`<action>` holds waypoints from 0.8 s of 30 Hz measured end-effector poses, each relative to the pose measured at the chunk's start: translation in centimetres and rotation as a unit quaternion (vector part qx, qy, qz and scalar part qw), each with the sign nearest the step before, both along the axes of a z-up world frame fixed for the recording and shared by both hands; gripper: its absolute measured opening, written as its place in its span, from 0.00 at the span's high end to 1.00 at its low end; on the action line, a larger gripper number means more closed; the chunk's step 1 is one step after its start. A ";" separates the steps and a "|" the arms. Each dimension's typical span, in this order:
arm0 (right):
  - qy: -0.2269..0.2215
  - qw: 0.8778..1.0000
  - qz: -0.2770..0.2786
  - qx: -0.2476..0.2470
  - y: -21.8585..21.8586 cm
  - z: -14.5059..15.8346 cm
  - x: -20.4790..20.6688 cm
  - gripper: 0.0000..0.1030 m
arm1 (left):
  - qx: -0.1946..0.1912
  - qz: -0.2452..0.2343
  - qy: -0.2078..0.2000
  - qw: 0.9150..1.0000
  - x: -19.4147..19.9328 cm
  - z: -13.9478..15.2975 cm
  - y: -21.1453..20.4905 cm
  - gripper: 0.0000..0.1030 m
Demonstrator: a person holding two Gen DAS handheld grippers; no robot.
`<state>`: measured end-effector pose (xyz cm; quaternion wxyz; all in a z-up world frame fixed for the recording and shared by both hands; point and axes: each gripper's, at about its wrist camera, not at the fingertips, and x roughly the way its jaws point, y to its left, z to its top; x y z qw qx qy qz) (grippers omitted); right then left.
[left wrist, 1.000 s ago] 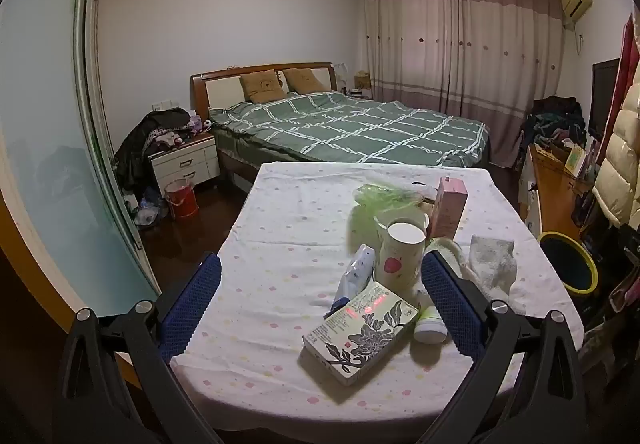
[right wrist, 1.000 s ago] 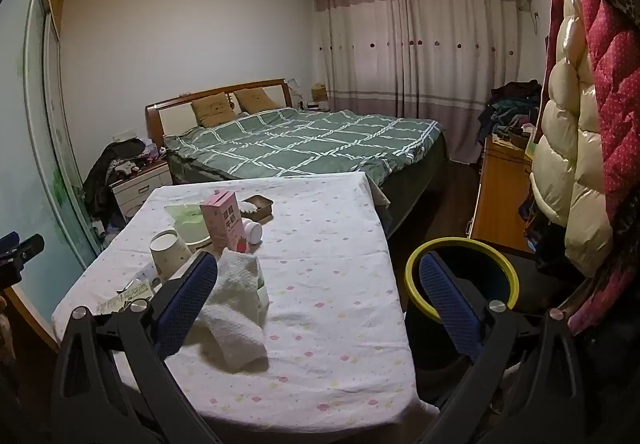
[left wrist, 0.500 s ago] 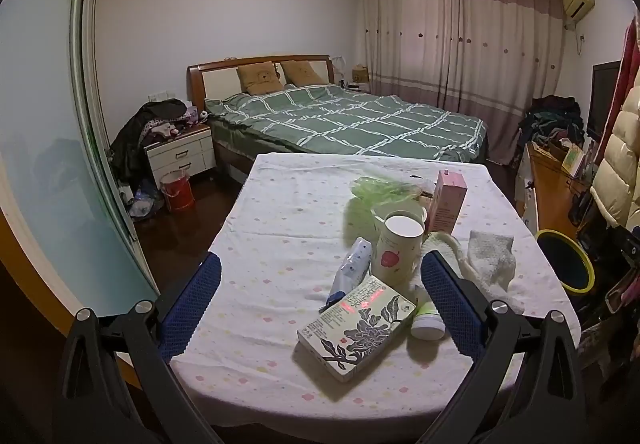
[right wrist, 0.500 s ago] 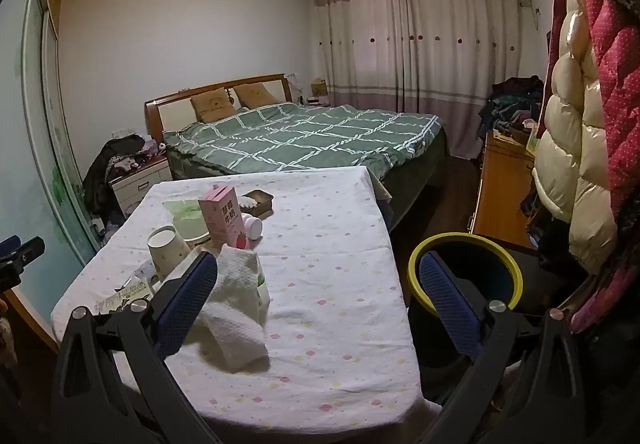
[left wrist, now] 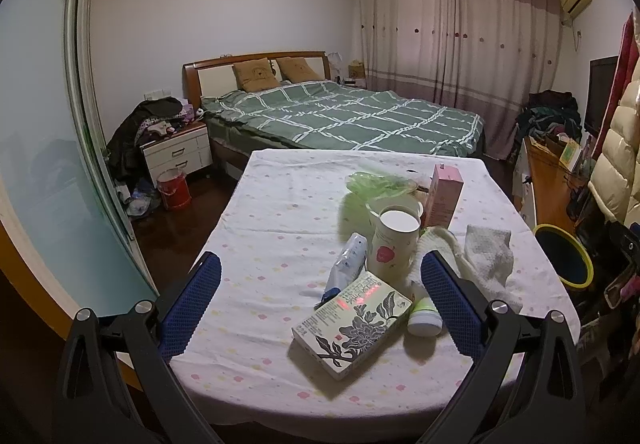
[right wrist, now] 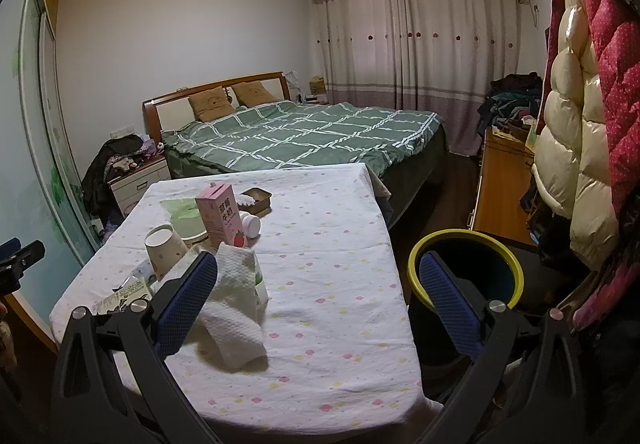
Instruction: Collect trash
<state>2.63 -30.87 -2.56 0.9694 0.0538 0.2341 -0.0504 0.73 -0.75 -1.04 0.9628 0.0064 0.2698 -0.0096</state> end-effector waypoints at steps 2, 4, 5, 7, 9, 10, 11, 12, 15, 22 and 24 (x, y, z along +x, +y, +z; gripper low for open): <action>0.000 1.000 -0.001 0.001 -0.1 0.0 0.0 0.06 | 0.000 0.000 0.000 1.000 0.0 0.0 0.0 0.04; 0.000 1.000 -0.001 0.003 -0.2 0.1 0.0 0.06 | -0.001 0.000 0.001 1.000 -0.1 0.1 0.0 0.04; 0.000 1.000 -0.001 0.003 -0.2 0.0 0.0 0.06 | 0.000 0.000 0.000 1.000 0.0 0.0 -0.1 0.04; 0.000 1.000 -0.003 0.003 -0.3 0.1 0.0 0.06 | -0.001 0.001 0.001 1.000 -0.1 0.0 -0.2 0.04; 0.001 1.000 -0.003 0.005 -0.4 0.1 0.0 0.06 | 0.000 0.000 0.001 1.000 0.0 0.0 -0.1 0.04; 0.002 1.000 -0.002 0.005 -0.4 0.0 0.0 0.06 | -0.001 0.000 0.002 1.000 0.0 0.0 -0.2 0.04; 0.003 1.000 -0.003 0.005 -0.4 0.0 0.1 0.06 | -0.001 -0.001 0.002 1.000 -0.1 0.0 -0.2 0.04; 0.003 1.000 -0.003 0.005 -0.4 0.0 0.1 0.06 | -0.002 -0.001 0.003 1.000 -0.1 0.0 -0.3 0.04; 0.004 1.000 -0.002 0.006 -0.5 0.0 0.1 0.06 | -0.001 -0.003 0.003 1.000 -0.3 0.1 -0.7 0.04; 0.004 1.000 -0.002 0.006 -0.4 0.0 0.2 0.06 | -0.005 -0.002 0.006 1.000 -0.1 0.1 -0.2 0.04; 0.005 1.000 -0.001 0.007 -0.5 -0.1 0.2 0.06 | -0.005 -0.003 0.007 1.000 -0.3 0.1 -0.5 0.04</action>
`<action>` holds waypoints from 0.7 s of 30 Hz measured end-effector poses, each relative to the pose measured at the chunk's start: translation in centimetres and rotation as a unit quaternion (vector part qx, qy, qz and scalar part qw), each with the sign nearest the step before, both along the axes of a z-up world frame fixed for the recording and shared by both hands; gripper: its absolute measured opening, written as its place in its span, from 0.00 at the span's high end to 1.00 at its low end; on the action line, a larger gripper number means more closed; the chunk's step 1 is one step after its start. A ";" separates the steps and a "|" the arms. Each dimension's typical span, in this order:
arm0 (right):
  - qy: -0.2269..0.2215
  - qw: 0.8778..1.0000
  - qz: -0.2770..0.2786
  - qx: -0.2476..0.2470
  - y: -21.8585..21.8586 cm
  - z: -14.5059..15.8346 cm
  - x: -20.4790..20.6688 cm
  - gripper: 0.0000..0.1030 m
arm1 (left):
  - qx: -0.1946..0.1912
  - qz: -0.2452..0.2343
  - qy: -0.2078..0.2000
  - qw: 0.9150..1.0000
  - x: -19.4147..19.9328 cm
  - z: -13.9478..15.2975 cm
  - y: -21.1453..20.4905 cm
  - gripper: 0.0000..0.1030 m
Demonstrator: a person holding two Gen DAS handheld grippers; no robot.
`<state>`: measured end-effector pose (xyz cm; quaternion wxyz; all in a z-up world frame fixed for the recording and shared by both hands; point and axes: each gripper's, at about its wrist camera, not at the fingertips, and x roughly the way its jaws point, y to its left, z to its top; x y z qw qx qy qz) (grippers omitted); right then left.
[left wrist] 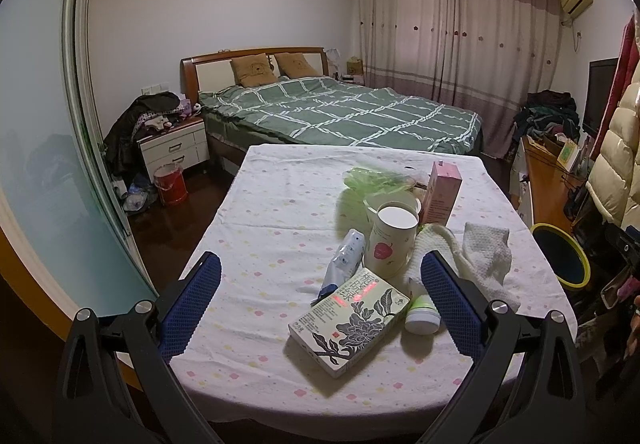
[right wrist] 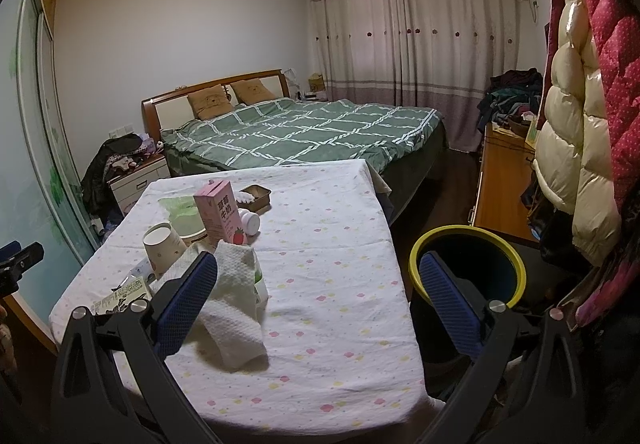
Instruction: Collect trash
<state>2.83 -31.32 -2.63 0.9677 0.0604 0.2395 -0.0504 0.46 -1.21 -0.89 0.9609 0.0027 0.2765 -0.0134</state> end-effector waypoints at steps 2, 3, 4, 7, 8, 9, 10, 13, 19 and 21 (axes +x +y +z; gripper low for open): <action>0.001 1.000 0.000 0.000 0.0 -0.1 0.0 0.06 | 0.001 -0.001 -0.001 1.000 0.2 -0.1 0.4 0.04; 0.002 1.000 0.001 0.001 0.0 -0.1 0.1 0.06 | 0.001 -0.001 -0.001 1.000 0.2 -0.1 0.4 0.04; 0.002 1.000 0.000 0.001 -0.1 -0.1 0.1 0.06 | 0.001 0.000 -0.001 1.000 0.2 -0.1 0.4 0.04; 0.002 1.000 0.001 0.001 0.0 -0.1 0.2 0.06 | 0.001 0.000 -0.001 1.000 0.2 -0.1 0.4 0.04; 0.002 1.000 0.001 0.001 -0.1 -0.1 0.2 0.06 | 0.001 0.000 -0.001 1.000 0.2 -0.1 0.4 0.04; 0.002 1.000 0.001 0.001 0.0 -0.1 0.2 0.06 | 0.000 0.000 -0.001 1.000 0.2 -0.1 0.4 0.04; 0.003 1.000 0.001 0.001 -0.1 -0.1 0.2 0.06 | 0.000 -0.001 -0.001 1.000 0.2 -0.1 0.4 0.04; 0.002 1.000 0.001 0.001 0.0 -0.1 0.2 0.06 | 0.001 0.000 -0.001 1.000 0.1 -0.1 0.3 0.04; 0.003 1.000 0.000 0.000 -0.1 -0.1 0.2 0.06 | 0.000 0.000 0.000 1.000 0.2 -0.1 0.5 0.04; 0.003 1.000 0.001 0.001 -0.1 -0.1 0.2 0.06 | 0.000 -0.001 0.000 1.000 0.2 -0.1 0.5 0.04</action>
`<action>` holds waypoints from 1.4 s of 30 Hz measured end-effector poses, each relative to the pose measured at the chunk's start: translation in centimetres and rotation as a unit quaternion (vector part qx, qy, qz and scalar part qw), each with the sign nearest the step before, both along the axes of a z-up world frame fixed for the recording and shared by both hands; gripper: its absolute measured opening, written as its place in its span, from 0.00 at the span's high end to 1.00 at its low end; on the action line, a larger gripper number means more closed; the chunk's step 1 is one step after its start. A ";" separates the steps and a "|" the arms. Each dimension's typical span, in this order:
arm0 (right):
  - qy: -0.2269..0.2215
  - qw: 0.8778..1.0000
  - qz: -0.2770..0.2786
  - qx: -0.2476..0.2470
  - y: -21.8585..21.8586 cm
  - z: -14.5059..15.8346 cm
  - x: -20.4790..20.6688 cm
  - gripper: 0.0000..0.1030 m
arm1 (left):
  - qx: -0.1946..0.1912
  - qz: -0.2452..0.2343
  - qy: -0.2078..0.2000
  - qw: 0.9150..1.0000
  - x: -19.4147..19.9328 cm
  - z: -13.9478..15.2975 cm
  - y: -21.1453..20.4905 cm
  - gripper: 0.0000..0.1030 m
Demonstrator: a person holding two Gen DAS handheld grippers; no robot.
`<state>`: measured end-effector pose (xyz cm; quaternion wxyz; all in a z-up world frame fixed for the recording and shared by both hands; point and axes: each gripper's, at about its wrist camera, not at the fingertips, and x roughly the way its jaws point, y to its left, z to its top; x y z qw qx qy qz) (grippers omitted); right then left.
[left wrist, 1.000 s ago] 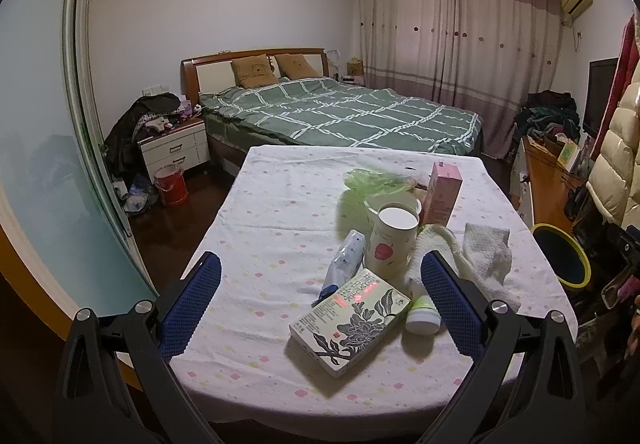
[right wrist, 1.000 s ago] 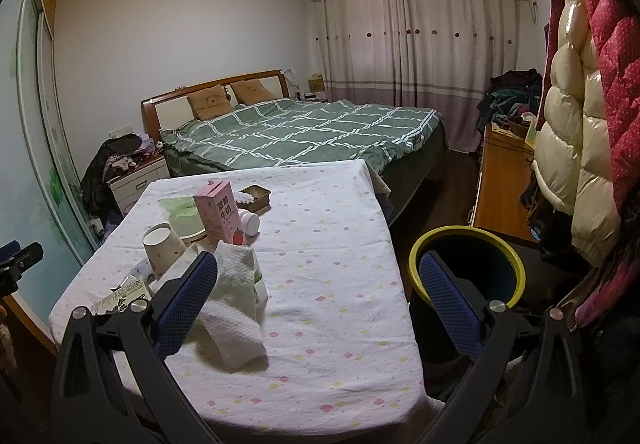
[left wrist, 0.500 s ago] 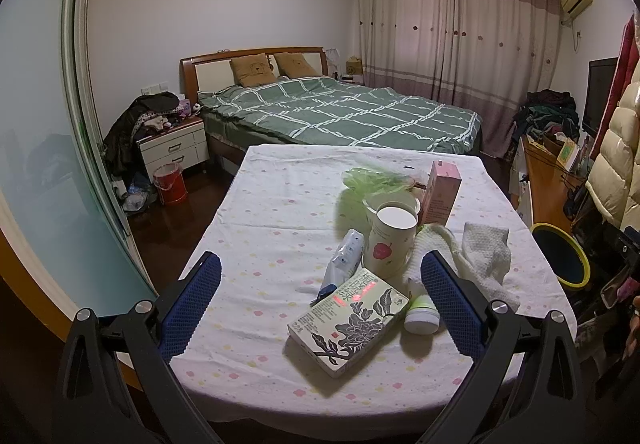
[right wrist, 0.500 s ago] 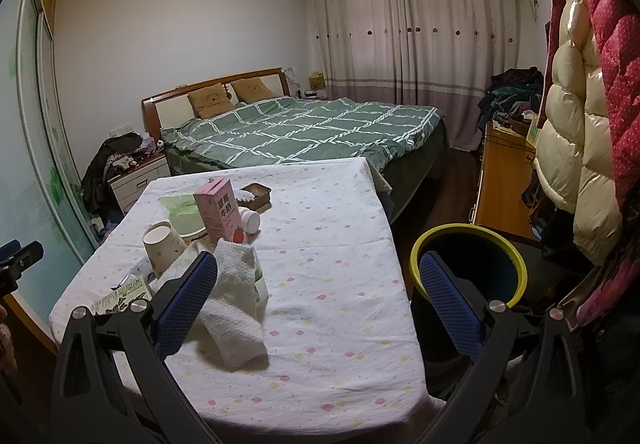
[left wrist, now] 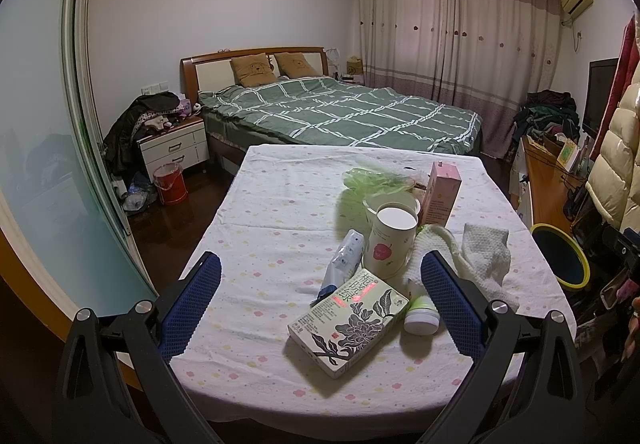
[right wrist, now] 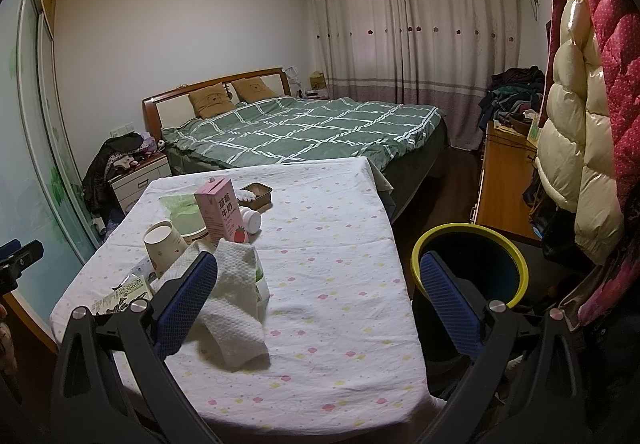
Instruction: Collect trash
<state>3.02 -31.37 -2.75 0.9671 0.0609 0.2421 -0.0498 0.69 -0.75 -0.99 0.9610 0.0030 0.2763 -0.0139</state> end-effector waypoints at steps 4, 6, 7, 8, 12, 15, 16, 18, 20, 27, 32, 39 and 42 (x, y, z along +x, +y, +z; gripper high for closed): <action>0.001 1.000 0.000 0.000 0.0 0.0 0.0 0.06 | 0.000 0.000 0.000 1.000 0.0 0.0 0.0 0.04; 0.001 1.000 0.000 0.000 0.0 -0.1 0.1 0.06 | 0.000 0.000 0.000 1.000 0.0 0.0 0.0 0.04; 0.001 1.000 0.000 0.000 0.0 -0.1 0.1 0.06 | 0.000 0.000 0.000 1.000 0.0 0.0 0.0 0.04; 0.002 1.000 0.000 0.000 0.0 -0.1 0.1 0.06 | 0.000 0.000 0.001 1.000 0.0 0.0 0.0 0.04; 0.002 1.000 0.001 0.000 0.1 -0.1 0.0 0.06 | -0.001 0.000 0.005 1.000 0.2 0.0 -0.1 0.04; 0.003 1.000 0.001 0.000 0.1 -0.2 0.0 0.06 | -0.002 -0.001 0.007 1.000 0.3 -0.1 -0.1 0.04; 0.004 1.000 0.001 0.001 0.1 -0.3 0.0 0.06 | -0.002 -0.001 0.008 1.000 0.4 -0.1 -0.1 0.04; 0.007 1.000 0.001 0.000 0.2 -0.5 0.3 0.06 | -0.003 -0.001 0.011 1.000 0.5 -0.2 0.0 0.04; 0.010 1.000 0.003 0.002 0.3 -0.7 0.4 0.06 | -0.003 -0.001 0.013 1.000 0.6 -0.3 0.1 0.04; 0.022 1.000 0.009 0.001 0.4 -1.0 1.4 0.06 | -0.002 0.002 0.019 1.000 1.5 -0.7 0.4 0.04; 0.036 0.998 0.049 0.002 1.4 -1.0 3.7 0.06 | -0.007 0.009 0.024 1.000 2.2 -1.2 0.9 0.04; 0.057 0.986 0.159 0.005 5.5 0.1 9.9 0.06 | -0.004 0.017 0.032 0.999 3.4 -2.1 1.5 0.04; 0.063 0.977 0.203 0.001 8.0 1.2 13.1 0.06 | 0.002 0.023 0.032 0.999 4.1 -2.4 1.8 0.04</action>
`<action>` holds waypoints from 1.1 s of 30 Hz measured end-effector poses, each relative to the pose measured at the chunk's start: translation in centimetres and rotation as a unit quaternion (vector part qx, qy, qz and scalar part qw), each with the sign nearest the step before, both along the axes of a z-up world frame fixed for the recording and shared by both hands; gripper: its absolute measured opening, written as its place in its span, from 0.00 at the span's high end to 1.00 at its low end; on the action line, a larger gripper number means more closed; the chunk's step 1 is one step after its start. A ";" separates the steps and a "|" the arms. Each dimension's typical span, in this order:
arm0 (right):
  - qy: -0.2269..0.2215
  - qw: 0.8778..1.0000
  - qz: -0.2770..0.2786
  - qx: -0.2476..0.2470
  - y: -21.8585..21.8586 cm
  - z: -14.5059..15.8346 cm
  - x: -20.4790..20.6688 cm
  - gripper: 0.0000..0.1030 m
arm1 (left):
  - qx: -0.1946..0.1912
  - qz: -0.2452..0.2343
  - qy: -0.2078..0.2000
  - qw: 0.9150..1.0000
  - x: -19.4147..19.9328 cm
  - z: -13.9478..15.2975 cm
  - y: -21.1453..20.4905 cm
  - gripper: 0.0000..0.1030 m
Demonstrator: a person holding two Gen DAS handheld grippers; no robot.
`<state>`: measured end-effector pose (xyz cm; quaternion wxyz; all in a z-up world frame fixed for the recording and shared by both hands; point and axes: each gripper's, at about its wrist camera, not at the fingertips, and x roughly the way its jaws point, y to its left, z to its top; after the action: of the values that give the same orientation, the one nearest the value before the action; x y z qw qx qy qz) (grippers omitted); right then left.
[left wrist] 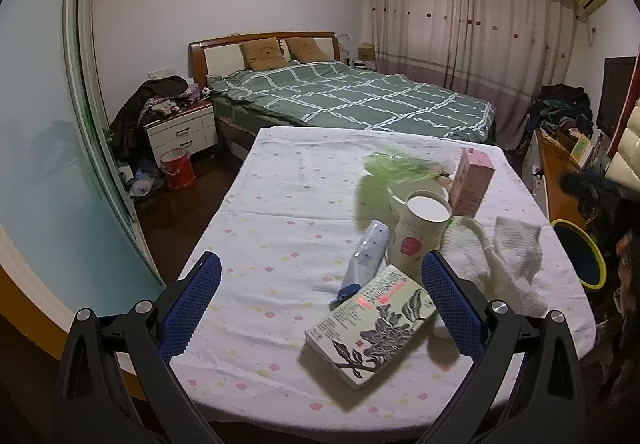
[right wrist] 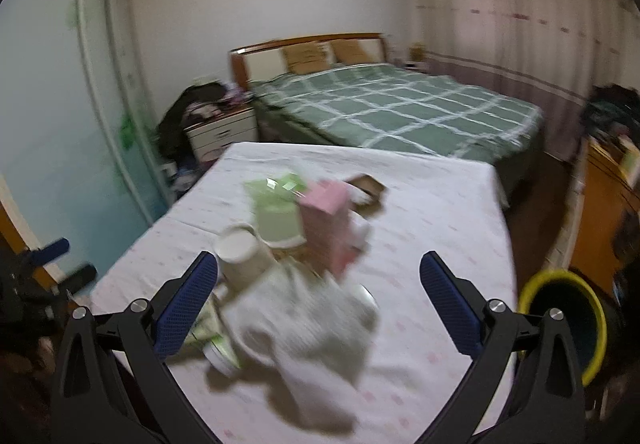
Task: Collect trash
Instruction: 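Grasp the green plastic bag on the table with the right gripper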
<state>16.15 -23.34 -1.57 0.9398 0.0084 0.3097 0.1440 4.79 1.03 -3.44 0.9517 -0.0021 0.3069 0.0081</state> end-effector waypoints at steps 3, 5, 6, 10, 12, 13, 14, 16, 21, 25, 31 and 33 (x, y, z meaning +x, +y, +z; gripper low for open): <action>0.010 0.999 0.043 -0.007 3.1 0.9 3.3 0.12 | 0.006 0.005 0.002 1.000 0.7 -0.3 0.1 0.04; 0.023 0.997 0.076 -0.014 5.3 1.2 5.6 0.16 | 0.006 0.007 0.005 1.000 1.2 -0.5 0.3 0.04; 0.033 0.995 0.090 -0.023 6.7 1.1 6.9 0.18 | 0.007 0.008 0.007 1.000 1.4 -0.7 0.4 0.04; 0.078 0.987 0.118 -0.081 11.4 -1.0 11.8 0.24 | 0.009 0.009 0.014 1.000 2.0 -1.1 0.6 0.04; 0.095 0.980 0.123 -0.122 13.5 -2.6 14.0 0.26 | 0.010 0.012 0.018 1.000 2.3 -1.3 0.8 0.04; 0.101 0.978 0.124 -0.134 14.2 -3.1 14.6 0.28 | 0.009 0.013 0.019 1.000 2.5 -1.5 0.9 0.04; 0.109 0.975 0.124 -0.148 15.0 -3.8 15.3 0.29 | 0.009 0.014 0.021 1.000 2.7 -1.6 1.1 0.04; 0.124 0.971 0.124 -0.164 15.9 -5.2 16.3 0.30 | 0.007 0.015 0.025 1.000 3.1 -1.9 1.3 0.04; 0.142 0.966 0.105 -0.191 15.9 -7.4 18.7 0.41 | 0.002 0.017 0.035 0.999 3.9 -2.5 1.9 0.04; 0.140 0.965 0.099 -0.197 15.8 -7.7 19.6 0.77 | -0.002 0.017 0.040 0.999 4.3 -2.8 2.2 0.04; 0.120 0.973 0.114 -0.159 15.2 -5.7 19.0 0.92 | -0.003 0.015 0.045 0.999 4.6 -2.8 2.1 0.04; 0.114 0.978 0.120 -0.129 14.6 -4.3 18.5 0.93 | -0.004 0.012 0.044 0.999 4.7 -2.7 2.0 0.04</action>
<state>34.65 -8.73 -5.90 0.8674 -0.1336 0.4294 0.2130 9.47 2.99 -6.19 0.9372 -0.0088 0.3482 0.0188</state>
